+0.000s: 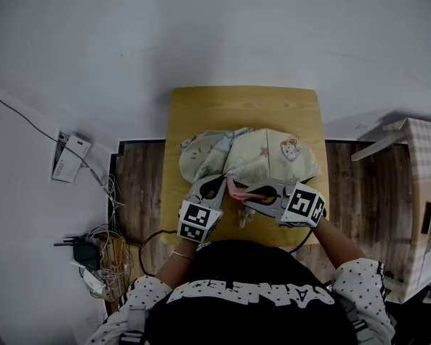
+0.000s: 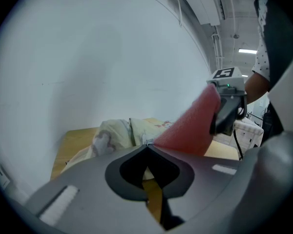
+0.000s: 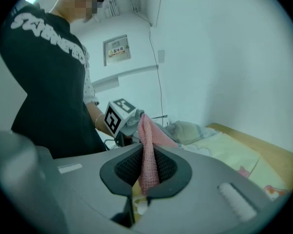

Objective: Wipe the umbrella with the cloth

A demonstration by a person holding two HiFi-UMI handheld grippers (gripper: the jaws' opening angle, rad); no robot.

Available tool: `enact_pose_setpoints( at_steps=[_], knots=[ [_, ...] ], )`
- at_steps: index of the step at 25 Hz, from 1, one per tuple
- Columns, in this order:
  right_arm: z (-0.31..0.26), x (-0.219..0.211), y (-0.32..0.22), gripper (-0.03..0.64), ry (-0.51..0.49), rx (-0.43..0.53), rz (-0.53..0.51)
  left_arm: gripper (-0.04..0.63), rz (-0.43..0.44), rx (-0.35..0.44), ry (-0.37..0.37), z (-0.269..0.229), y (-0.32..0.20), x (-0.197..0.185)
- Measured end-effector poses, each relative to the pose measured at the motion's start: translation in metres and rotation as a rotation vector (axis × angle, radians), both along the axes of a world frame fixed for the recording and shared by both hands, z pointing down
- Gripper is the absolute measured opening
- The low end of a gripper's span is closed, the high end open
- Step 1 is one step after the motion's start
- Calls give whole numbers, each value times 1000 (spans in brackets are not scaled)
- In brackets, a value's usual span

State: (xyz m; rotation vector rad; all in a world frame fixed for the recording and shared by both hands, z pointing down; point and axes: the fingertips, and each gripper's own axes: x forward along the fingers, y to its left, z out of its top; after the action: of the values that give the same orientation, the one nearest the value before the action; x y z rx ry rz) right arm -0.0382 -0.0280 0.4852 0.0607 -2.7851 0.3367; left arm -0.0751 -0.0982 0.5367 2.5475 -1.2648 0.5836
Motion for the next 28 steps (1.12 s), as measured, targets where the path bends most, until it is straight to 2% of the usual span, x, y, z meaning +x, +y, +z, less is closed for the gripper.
enact_pose_setpoints(
  at_steps=[3,6,10,13,16,22,28],
  knots=[
    [-28,21,-30,32,-78,14,58,2,-1,-3,1,1,0,-1],
    [-46,45,-76,32,-113,73,213,2,-6,-4,2,2,-1,-2],
    [-43,77,-136,32,-33,204,435,2,-11,-8,2,3,-2,-4],
    [-29,91,-165,32,32,247,528,2,-15,-11,1,3,-3,-5],
    [-11,92,-176,32,100,259,524,2,-23,-11,-5,3,-4,-8],
    [29,79,-171,32,239,268,413,2,-32,-19,-5,5,-6,-10],
    [49,63,-148,32,271,231,326,2,-30,-22,-8,7,-6,-11]
  ],
)
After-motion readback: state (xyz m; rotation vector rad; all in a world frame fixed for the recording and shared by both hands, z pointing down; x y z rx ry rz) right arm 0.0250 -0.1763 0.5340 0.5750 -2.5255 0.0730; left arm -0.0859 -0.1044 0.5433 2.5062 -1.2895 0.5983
